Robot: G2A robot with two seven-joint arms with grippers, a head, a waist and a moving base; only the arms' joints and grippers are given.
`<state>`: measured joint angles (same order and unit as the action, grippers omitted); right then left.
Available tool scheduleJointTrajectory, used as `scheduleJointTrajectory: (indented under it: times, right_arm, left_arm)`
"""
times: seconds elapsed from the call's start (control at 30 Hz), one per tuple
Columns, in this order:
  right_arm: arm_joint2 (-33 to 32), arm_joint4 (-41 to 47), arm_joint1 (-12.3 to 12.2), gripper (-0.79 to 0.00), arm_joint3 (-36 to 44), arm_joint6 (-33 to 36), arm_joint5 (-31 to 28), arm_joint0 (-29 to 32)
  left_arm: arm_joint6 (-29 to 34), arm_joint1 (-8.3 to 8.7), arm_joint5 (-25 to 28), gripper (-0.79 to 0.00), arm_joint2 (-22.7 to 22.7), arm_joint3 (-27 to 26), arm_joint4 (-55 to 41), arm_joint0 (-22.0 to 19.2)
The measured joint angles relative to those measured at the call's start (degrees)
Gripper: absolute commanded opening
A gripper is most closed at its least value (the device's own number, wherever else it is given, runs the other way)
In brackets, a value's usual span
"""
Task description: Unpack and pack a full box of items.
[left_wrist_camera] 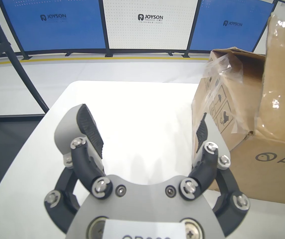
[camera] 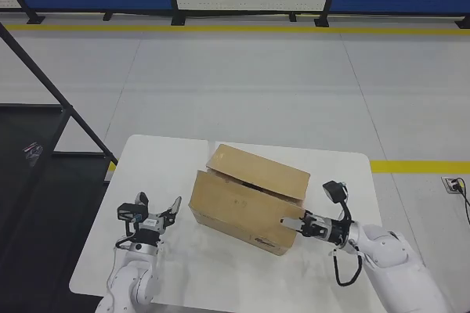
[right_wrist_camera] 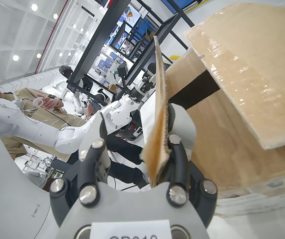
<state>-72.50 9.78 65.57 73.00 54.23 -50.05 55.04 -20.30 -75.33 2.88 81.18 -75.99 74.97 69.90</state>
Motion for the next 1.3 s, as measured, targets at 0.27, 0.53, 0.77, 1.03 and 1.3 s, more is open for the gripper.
scheduleJointTrajectory:
  times: [0.27, 0.53, 0.77, 1.03, 1.3]
  right_arm:
    - [-2.41, 4.61, -2.46, 0.000, 2.92, -4.63, -4.62, 4.04]
    - [-10.00, 12.23, -4.49, 0.000, 7.57, -8.60, -8.00, 11.62]
    - [-15.96, 9.17, -5.38, 0.000, 15.75, -7.95, -7.95, 19.18]
    - [-15.75, 8.81, -5.26, 0.000, 17.59, -8.09, -7.95, 20.24]
    - [-13.92, 8.66, -5.09, 0.000, 16.46, -8.06, -7.95, 17.95]
  left_arm:
    - [0.78, -0.08, 0.65, 0.000, -0.89, 2.00, 1.26, -1.81]
    - [1.04, -0.05, 2.49, 0.000, -2.28, 4.77, 4.34, -4.05]
    - [-0.22, 0.17, 5.49, 0.000, -3.22, 4.60, 6.69, -3.68]
    - [-1.28, 0.74, 10.12, 0.000, -3.53, 2.48, 9.39, -2.19]
    - [-1.61, 1.30, 13.62, 0.000, -3.42, 0.45, 11.15, -0.69]
